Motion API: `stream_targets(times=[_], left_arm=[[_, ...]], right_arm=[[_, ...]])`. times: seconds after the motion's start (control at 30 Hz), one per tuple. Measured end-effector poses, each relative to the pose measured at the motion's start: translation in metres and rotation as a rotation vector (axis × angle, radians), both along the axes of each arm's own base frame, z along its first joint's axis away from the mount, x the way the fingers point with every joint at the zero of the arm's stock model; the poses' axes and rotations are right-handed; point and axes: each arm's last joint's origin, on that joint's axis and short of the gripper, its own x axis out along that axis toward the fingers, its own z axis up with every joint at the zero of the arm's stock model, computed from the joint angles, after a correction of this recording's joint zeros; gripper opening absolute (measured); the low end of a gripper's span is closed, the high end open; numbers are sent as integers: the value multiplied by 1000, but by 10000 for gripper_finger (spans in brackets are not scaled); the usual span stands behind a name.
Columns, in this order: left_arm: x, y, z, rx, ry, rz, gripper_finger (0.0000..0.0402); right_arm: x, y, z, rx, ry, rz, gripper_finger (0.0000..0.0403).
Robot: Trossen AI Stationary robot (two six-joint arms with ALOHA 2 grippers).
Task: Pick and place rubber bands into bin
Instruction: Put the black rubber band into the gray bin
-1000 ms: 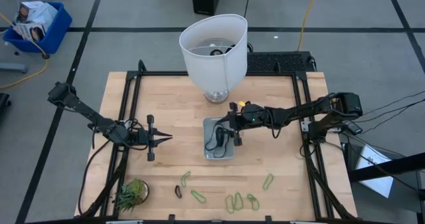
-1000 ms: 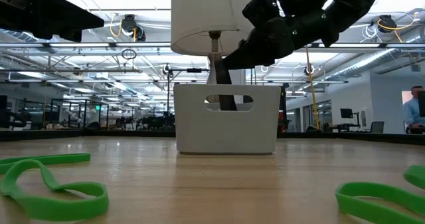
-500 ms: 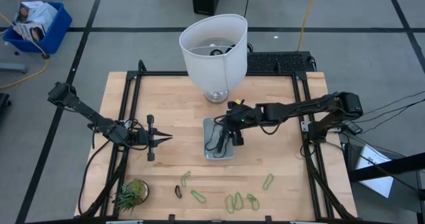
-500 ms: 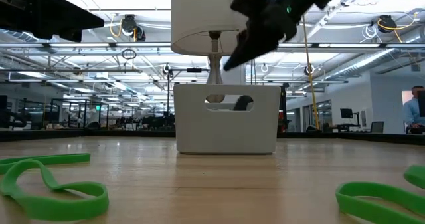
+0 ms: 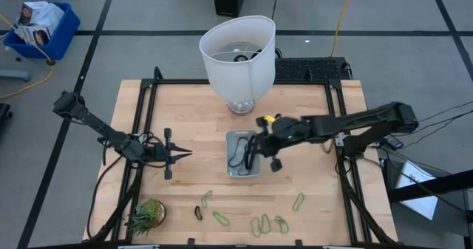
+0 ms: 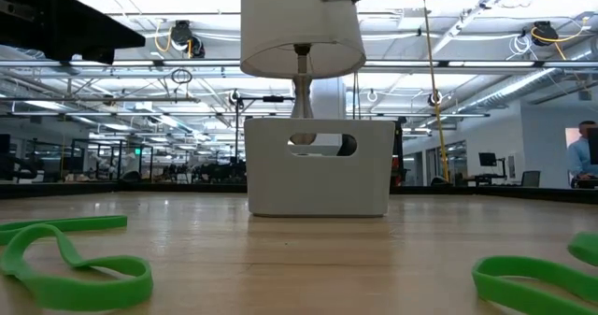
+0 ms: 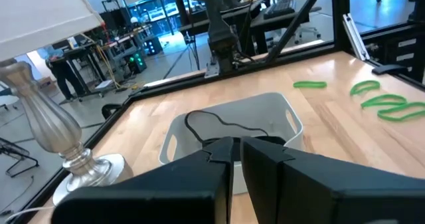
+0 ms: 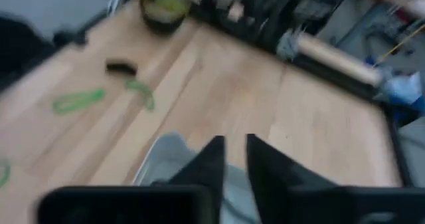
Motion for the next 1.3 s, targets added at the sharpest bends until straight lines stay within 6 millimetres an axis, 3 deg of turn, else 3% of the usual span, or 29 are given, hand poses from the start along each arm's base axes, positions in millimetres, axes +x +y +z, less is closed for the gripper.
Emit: stream_targets(times=[0.07, 0.17, 0.37, 0.7, 0.87, 1.3], left_arm=[[0, 0, 0, -2, -3, 0, 37], [0, 0, 1, -5, -6, 0, 37], [0, 0, 1, -15, -13, 0, 37], [0, 0, 0, -1, -2, 0, 37], [0, 0, 0, -8, -3, 0, 37], [0, 0, 0, -5, -2, 0, 37]], right_arm=[[-14, -4, 10, 29, -58, 35, 12], [-32, -12, 8, 107, -146, 49, 12], [-81, -32, -37, 184, -202, -59, 3], [-152, -33, -79, 279, -422, -100, 1], [-165, -35, -96, 275, -462, -150, 1], [-176, -41, -129, 217, -541, -106, 0]])
